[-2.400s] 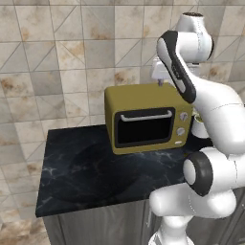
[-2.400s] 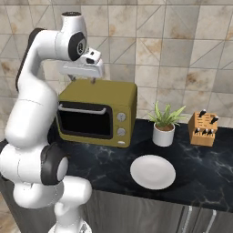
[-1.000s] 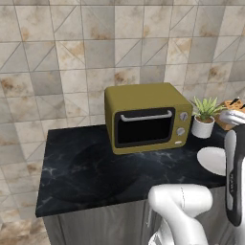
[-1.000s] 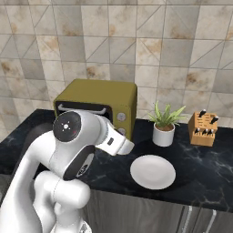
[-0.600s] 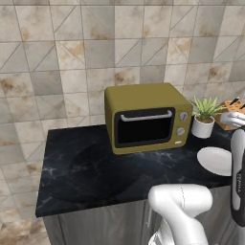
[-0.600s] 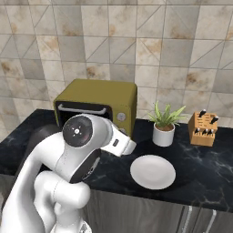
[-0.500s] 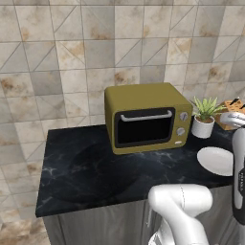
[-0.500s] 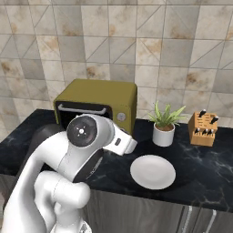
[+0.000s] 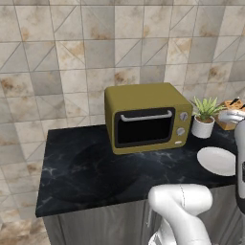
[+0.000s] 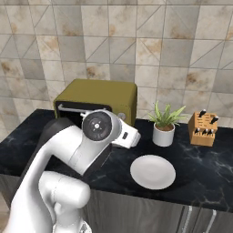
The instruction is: Pull the toaster oven rack outwards. Pick up the baguette from the plate and place it on the toaster oven rack. Close the toaster oven door fully and set the temperature to the lowest setting.
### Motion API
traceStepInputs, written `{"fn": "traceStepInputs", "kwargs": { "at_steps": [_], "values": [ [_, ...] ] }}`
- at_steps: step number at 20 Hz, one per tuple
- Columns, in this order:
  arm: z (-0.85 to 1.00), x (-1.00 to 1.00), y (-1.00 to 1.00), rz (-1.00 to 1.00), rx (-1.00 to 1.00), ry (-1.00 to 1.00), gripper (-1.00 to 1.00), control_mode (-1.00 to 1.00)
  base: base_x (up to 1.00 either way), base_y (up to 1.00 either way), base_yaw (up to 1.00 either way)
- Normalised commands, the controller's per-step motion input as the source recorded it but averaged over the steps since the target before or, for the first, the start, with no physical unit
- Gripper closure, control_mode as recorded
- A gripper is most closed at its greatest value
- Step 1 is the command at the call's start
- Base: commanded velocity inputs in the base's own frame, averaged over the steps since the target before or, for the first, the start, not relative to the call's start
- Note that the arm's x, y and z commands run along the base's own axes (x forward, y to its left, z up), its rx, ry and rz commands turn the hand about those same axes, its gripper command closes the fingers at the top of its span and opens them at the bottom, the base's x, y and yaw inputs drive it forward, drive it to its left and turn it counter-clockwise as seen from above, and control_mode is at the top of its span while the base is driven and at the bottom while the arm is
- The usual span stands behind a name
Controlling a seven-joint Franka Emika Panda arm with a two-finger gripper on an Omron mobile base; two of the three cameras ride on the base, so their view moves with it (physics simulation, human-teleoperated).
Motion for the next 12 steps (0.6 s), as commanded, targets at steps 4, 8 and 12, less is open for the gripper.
{"fn": "traceStepInputs", "kwargs": {
  "at_steps": [4,8,12],
  "values": [
    [-0.22,0.18,0.1,-0.06,-0.03,-0.15,-1.0,-1.0,0.0,0.0,0.0],
    [-0.35,0.16,0.02,0.0,0.0,-0.28,-1.0,-1.0,0.0,0.0,0.0],
    [-0.31,0.12,0.0,0.0,0.0,-0.32,-1.0,-1.0,0.0,0.0,0.0]
  ]
}}
